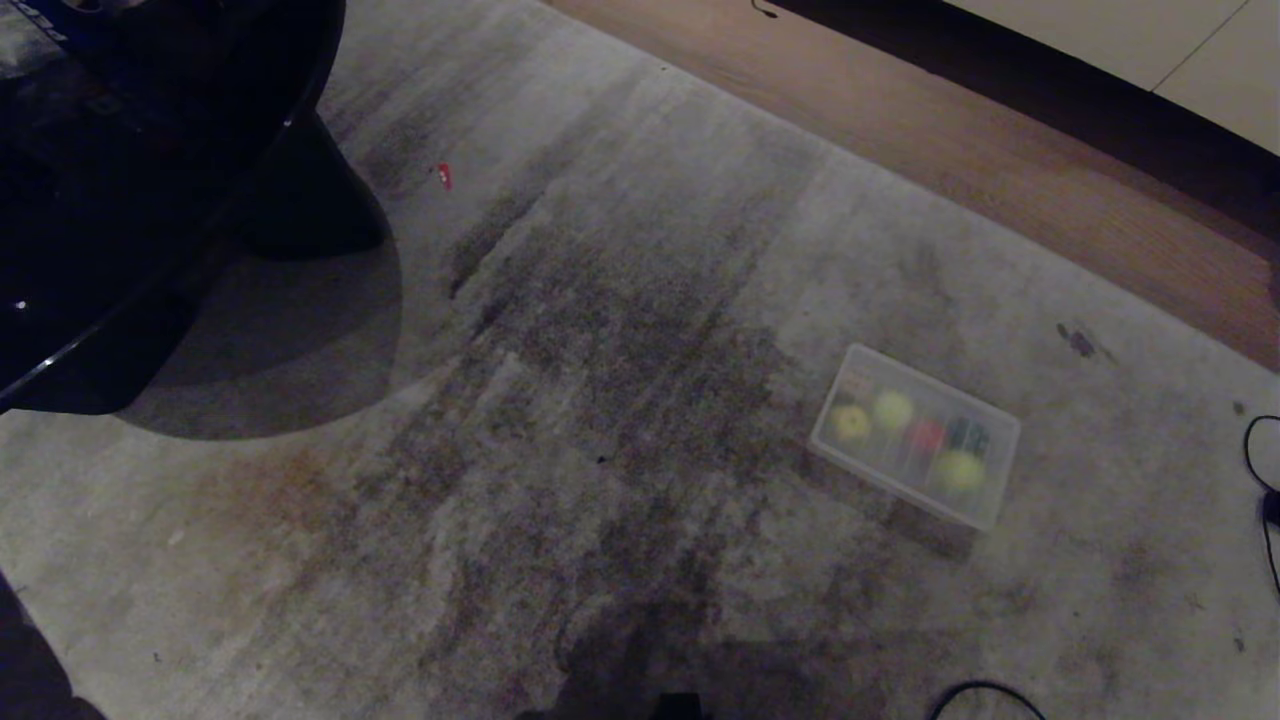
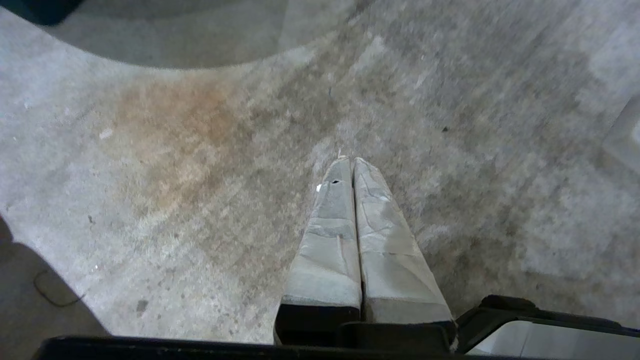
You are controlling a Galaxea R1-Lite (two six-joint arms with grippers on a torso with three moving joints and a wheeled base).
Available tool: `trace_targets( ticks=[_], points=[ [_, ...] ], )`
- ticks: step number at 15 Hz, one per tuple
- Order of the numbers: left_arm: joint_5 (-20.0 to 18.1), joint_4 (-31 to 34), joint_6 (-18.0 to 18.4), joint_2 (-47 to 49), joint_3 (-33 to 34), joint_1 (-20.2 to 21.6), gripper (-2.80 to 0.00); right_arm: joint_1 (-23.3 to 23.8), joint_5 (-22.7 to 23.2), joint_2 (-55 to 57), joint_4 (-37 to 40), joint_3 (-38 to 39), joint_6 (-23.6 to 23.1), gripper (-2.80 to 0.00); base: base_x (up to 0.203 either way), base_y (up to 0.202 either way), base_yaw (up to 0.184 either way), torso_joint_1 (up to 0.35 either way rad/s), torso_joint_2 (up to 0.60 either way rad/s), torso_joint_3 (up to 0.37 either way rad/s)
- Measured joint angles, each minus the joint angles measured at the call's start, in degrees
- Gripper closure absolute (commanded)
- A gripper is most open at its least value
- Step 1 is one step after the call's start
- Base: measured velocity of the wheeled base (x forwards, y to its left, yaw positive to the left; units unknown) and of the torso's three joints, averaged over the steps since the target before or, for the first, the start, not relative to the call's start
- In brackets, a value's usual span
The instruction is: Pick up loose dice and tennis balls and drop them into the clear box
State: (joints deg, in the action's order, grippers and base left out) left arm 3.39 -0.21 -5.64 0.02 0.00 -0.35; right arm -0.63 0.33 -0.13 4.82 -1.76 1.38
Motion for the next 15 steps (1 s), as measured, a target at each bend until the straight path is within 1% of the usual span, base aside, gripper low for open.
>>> trace_targets(
  ticks=[15],
  points=[
    [0.02,0.10,0.13,0.00,0.00,0.00,0.00,0.00,-0.02,0.04,0.02,0.00,-0.01,0.00,0.000,0.000,0.000,0.003,0.00,0.204]
  ],
)
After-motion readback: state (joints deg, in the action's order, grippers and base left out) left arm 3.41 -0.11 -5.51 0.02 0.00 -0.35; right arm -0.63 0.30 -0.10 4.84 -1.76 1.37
